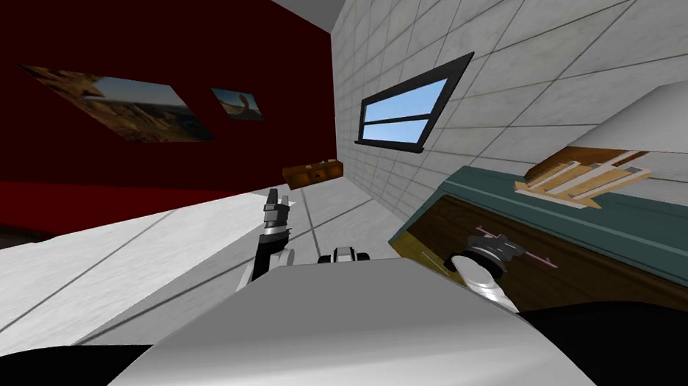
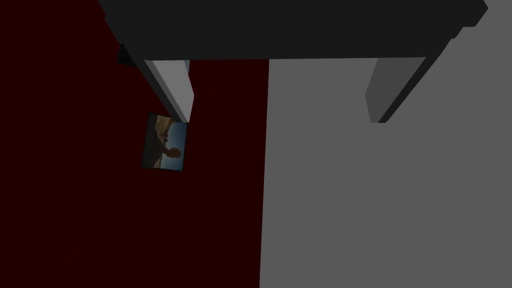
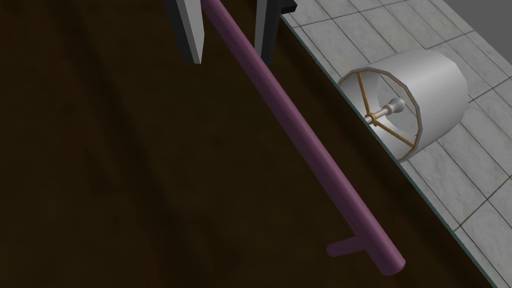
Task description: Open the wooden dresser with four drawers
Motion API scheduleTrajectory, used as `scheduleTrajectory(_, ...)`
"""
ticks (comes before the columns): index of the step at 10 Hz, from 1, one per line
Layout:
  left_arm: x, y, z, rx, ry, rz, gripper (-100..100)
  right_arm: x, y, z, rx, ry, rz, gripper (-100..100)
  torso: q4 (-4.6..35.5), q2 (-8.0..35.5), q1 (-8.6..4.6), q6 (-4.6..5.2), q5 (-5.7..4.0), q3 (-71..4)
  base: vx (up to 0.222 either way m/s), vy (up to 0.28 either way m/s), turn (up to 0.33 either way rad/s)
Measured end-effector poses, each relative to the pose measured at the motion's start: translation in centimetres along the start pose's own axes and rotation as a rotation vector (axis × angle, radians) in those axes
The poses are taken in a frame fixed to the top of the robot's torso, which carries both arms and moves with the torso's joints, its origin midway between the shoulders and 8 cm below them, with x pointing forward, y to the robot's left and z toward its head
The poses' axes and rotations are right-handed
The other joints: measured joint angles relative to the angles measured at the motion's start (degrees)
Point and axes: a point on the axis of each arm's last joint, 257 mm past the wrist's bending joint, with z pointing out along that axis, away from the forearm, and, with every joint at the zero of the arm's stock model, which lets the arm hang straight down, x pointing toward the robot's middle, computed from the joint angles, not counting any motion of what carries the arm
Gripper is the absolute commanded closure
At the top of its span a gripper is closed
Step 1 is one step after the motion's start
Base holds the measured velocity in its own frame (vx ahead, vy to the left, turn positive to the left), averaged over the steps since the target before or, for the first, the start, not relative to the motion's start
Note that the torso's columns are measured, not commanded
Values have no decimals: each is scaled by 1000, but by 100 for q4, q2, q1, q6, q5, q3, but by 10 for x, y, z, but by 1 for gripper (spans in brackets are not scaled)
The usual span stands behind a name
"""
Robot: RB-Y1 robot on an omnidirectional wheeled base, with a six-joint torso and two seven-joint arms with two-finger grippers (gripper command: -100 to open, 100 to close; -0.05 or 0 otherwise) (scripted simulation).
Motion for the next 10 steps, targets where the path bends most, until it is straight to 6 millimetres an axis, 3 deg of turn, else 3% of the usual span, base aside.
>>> scheduleTrajectory(2,0,0,0,1,0,-1,0,9,-13,13,42,37,-11,100,9,17,53,-23,12,15,-233,89,299)
scheduleTrajectory(4,0,0,0,1,0,-1,0,12,-14,23,53,67,-16,100,-4,-34,54,6,30,-23,-199,110,249)
scheduleTrajectory(9,0,0,0,0,0,0,0,30,-24,42,92,155,-27,100,-5,-51,68,-30,36,-34,-157,75,197)
scheduleTrajectory(10,0,0,0,0,0,0,0,31,-23,42,92,158,-30,100,-6,-58,51,13,49,-43,-98,33,153)
